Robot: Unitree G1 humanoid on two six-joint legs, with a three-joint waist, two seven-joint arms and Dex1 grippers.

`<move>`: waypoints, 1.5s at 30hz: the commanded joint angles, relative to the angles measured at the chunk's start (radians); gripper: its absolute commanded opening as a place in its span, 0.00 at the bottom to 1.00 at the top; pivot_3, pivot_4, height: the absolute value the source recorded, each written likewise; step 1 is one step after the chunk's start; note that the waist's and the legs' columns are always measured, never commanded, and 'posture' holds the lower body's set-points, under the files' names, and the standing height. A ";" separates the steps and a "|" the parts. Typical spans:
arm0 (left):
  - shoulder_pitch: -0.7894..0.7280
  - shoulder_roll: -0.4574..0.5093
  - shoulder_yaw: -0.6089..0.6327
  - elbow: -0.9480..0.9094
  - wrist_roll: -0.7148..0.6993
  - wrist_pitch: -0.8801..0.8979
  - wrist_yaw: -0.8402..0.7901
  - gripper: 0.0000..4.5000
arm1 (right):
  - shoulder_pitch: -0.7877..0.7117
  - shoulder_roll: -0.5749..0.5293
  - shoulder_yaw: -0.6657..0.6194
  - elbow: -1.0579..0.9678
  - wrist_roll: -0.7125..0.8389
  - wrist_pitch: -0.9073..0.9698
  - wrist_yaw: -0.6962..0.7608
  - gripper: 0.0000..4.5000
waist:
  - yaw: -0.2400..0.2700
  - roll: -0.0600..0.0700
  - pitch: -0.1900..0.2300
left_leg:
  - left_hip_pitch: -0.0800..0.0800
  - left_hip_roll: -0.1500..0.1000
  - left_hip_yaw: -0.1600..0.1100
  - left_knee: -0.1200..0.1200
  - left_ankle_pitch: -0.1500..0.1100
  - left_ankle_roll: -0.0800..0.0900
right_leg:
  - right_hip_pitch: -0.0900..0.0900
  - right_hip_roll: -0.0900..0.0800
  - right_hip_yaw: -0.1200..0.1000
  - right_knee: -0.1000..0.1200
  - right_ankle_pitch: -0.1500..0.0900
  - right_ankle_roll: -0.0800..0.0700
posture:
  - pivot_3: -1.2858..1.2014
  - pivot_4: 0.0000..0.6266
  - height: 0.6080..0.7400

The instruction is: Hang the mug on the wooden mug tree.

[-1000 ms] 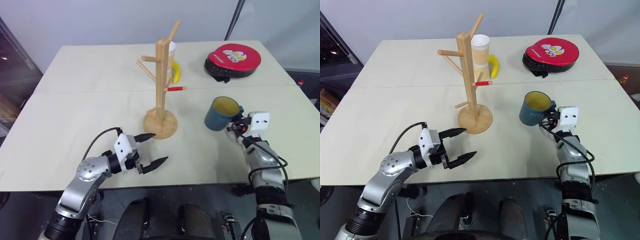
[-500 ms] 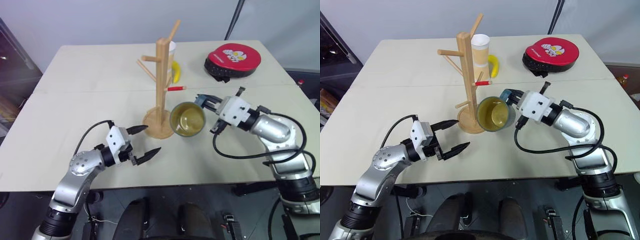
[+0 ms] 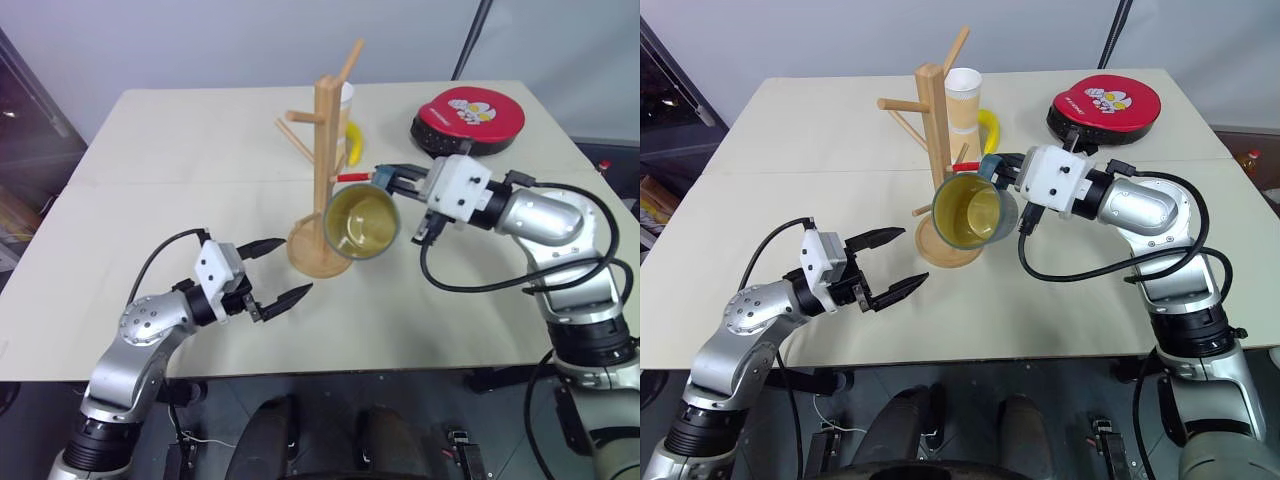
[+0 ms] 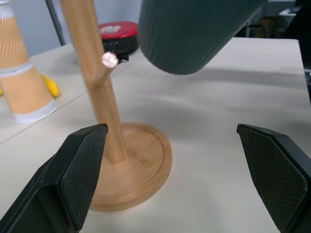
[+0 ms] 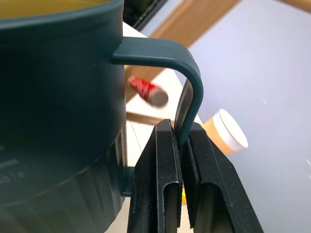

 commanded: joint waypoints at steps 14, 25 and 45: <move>-0.038 0.017 0.076 -0.112 -0.174 0.107 0.021 1.00 | -0.148 0.018 0.096 0.105 -0.062 0.052 0.045 0.01 | -0.002 0.000 0.000 | 0.000 0.000 0.000 0.000 0.000 0.000 | 0.000 0.000 0.000 0.000 0.000 0.000 | 0.52 0.24 1.00; -0.038 0.009 0.062 -0.113 -0.164 0.100 0.026 1.00 | -0.185 0.035 0.103 0.137 -0.074 0.056 0.056 0.33 | -0.001 0.000 0.000 | 0.000 0.000 0.000 0.000 0.000 0.000 | 0.000 0.000 0.000 0.000 0.000 0.000 | 0.52 0.24 1.00; -0.038 -0.065 0.119 0.029 -0.045 0.048 0.197 1.00 | 0.202 0.029 -0.330 -0.069 0.283 0.327 -0.023 0.65 | 0.004 -0.002 0.000 | -0.001 0.000 0.000 -0.001 0.000 0.000 | 0.001 -0.001 0.001 -0.002 0.000 0.000 | 0.52 0.24 1.00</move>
